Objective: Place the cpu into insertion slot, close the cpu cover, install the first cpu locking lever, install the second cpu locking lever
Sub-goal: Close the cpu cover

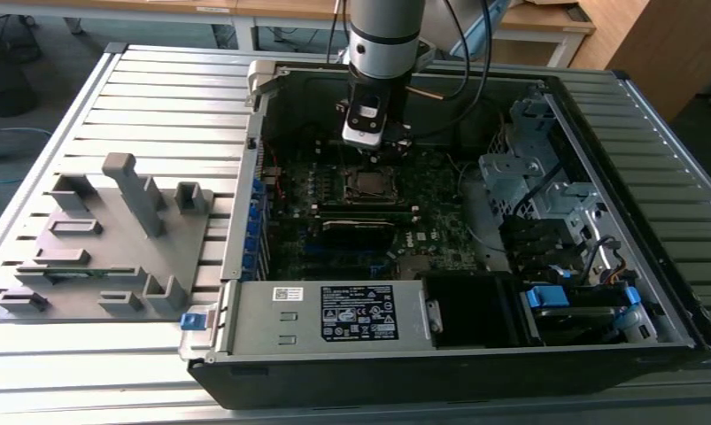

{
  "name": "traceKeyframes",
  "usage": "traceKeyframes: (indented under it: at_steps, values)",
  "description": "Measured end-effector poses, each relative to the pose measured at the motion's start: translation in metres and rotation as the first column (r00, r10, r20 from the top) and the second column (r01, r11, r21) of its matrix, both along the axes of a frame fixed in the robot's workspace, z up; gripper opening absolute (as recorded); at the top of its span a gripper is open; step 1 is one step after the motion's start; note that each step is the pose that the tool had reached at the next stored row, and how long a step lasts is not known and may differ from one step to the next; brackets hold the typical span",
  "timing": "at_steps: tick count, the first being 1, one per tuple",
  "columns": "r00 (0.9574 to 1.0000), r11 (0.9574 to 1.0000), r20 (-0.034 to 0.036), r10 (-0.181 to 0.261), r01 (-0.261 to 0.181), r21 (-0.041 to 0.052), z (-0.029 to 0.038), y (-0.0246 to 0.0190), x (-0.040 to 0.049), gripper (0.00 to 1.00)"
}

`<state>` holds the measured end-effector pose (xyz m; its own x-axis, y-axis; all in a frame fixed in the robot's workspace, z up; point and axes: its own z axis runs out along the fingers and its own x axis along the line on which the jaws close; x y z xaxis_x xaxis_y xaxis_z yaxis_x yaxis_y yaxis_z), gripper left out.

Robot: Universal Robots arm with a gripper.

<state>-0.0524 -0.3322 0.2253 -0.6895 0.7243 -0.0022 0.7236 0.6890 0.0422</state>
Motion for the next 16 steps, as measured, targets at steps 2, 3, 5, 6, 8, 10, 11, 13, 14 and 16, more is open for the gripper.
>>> traceKeyframes:
  at_steps: [2,3,5,6,8,10,11,13,14,16]
  values:
    - [1.0000,1.0000,0.0000,0.000,0.000,0.0000,0.0000,0.0000,0.0000,0.10]
    - [1.0000,1.0000,0.0000,0.000,0.000,0.0000,0.0000,0.0000,0.0000,0.10]
    - [1.0000,1.0000,0.0000,0.003,-0.003,0.0000,0.0000,0.0000,0.0000,0.10]
    - [1.0000,1.0000,0.0000,0.007,-0.007,0.0000,0.0000,0.0000,0.0000,0.10]
    - [0.9998,0.9998,0.0000,0.018,-0.018,0.0000,0.0000,0.0000,0.0000,0.10]
    - [0.9997,0.9997,0.0000,0.024,-0.024,0.0000,0.0000,0.0000,0.0000,0.10]
    - [0.9997,0.9997,0.0000,0.024,-0.024,0.0000,0.0000,0.0000,0.0000,0.10]
    - [0.9997,0.9997,0.0000,0.024,-0.024,0.0001,0.0000,0.0000,0.0000,0.10]
    - [0.9997,0.9997,0.0000,0.024,-0.024,0.0000,0.0000,0.0000,0.0000,0.10]
    - [0.9997,0.9997,0.0000,0.026,-0.026,0.0000,0.0000,0.0000,0.0000,0.10]
